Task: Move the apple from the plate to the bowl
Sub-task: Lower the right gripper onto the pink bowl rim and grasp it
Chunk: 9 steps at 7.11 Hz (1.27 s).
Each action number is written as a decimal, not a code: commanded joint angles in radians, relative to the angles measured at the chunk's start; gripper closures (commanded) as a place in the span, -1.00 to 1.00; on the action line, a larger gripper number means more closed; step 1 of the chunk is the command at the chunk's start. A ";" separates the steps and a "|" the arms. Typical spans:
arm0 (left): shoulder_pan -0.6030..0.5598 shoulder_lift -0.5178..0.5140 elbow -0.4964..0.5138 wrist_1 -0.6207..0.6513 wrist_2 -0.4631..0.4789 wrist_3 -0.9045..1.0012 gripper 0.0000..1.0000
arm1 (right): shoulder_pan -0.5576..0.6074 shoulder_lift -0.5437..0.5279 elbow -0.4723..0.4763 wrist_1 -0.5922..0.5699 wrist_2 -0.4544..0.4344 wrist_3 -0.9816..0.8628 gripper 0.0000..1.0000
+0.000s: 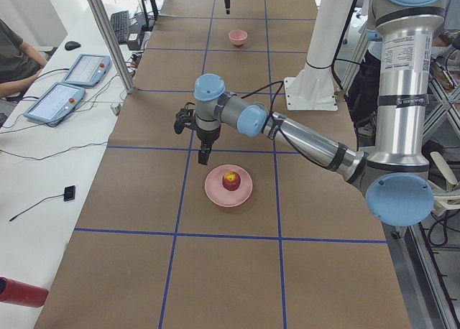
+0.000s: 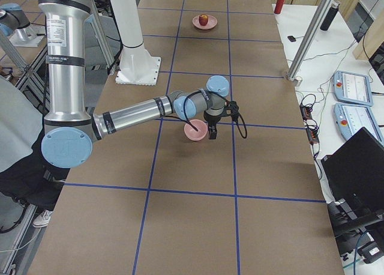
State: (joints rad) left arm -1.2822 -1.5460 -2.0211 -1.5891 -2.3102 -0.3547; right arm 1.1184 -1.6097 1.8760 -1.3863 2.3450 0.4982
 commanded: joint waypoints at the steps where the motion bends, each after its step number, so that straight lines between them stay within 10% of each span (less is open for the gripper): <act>1: 0.001 0.000 0.015 0.000 0.003 0.002 -0.96 | -0.124 -0.057 -0.047 0.156 -0.120 0.099 -1.00; 3: 0.000 -0.002 0.007 -0.002 -0.001 -0.006 -0.96 | -0.126 -0.070 -0.058 0.164 -0.064 0.106 -0.70; 9: 0.001 -0.002 0.016 -0.002 -0.006 -0.003 -0.96 | -0.215 -0.053 -0.115 0.165 -0.090 0.096 -0.74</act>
State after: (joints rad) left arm -1.2816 -1.5478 -2.0041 -1.5907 -2.3146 -0.3567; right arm 0.9117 -1.6686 1.7869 -1.2217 2.2626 0.5979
